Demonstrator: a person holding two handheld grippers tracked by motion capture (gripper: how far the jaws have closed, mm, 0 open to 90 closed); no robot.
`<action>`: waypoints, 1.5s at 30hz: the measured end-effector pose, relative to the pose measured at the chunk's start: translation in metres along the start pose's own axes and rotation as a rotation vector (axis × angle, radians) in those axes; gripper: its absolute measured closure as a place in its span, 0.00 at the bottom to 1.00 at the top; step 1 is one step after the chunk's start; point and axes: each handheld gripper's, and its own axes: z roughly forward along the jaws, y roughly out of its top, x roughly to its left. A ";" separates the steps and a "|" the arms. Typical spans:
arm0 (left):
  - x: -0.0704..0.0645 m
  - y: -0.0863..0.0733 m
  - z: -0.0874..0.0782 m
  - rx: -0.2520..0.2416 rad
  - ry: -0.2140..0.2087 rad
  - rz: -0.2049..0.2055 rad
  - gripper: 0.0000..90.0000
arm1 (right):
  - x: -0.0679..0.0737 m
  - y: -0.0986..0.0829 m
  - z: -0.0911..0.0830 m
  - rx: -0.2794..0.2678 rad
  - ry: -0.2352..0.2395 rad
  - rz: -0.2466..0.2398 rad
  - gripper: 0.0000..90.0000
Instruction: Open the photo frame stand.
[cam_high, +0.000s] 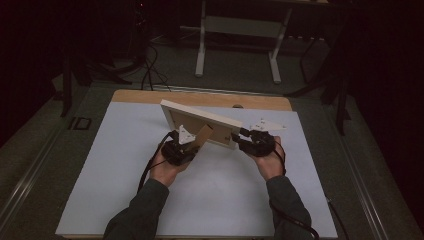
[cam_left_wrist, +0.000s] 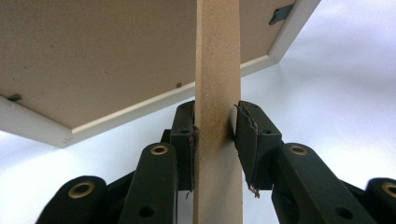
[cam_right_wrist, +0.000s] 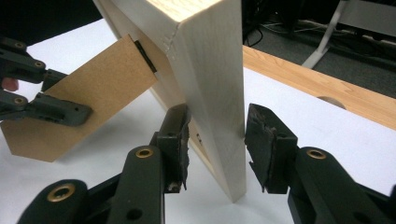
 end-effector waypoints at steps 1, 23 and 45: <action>0.000 -0.001 0.000 0.001 -0.001 0.000 0.79 | 0.001 0.000 0.000 -0.001 0.001 -0.002 0.66; -0.005 -0.013 0.001 0.013 -0.003 0.009 0.79 | 0.012 -0.009 -0.010 0.013 0.026 -0.064 0.67; -0.001 -0.014 -0.008 0.016 -0.049 0.008 0.61 | 0.011 -0.010 -0.013 0.014 0.031 -0.060 0.66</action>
